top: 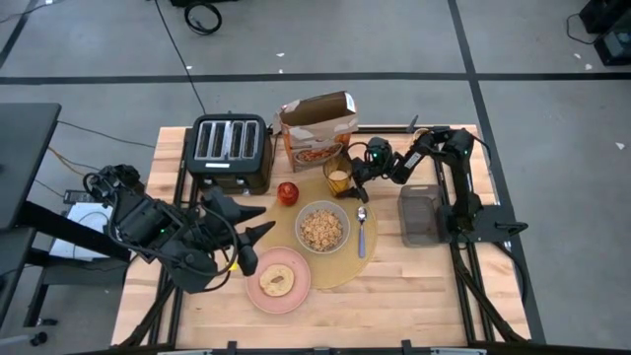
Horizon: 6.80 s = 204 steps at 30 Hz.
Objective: Arrange a breakfast setting
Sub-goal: Put the orange cup on the brown table mat to the top right of the gray bowl, then return to Home Position
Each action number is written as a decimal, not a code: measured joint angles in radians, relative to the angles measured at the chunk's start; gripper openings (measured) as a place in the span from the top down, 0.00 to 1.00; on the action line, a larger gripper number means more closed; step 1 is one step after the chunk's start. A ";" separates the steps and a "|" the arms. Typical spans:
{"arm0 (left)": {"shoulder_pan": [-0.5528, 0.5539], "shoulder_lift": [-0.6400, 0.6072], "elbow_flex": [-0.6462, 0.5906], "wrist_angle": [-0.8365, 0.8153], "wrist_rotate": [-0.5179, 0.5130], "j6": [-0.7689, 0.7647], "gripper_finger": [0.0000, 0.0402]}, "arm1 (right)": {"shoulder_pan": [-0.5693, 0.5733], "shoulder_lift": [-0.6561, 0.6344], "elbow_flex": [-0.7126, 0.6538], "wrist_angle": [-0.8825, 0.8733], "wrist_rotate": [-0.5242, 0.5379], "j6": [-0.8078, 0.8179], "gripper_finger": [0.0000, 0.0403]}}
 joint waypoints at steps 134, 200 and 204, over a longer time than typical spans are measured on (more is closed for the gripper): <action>0.672 -1.437 -1.728 1.191 0.890 1.025 0.89 | 0.622 -1.870 -0.572 -0.747 0.881 0.358 0.58; 0.684 -1.514 -1.965 1.289 0.938 0.968 0.89 | 0.673 -2.031 -0.634 -1.028 1.082 0.259 0.58; 0.684 -1.514 -1.965 1.289 0.938 0.968 0.89 | 0.673 -2.031 -0.634 -1.028 1.082 0.259 0.58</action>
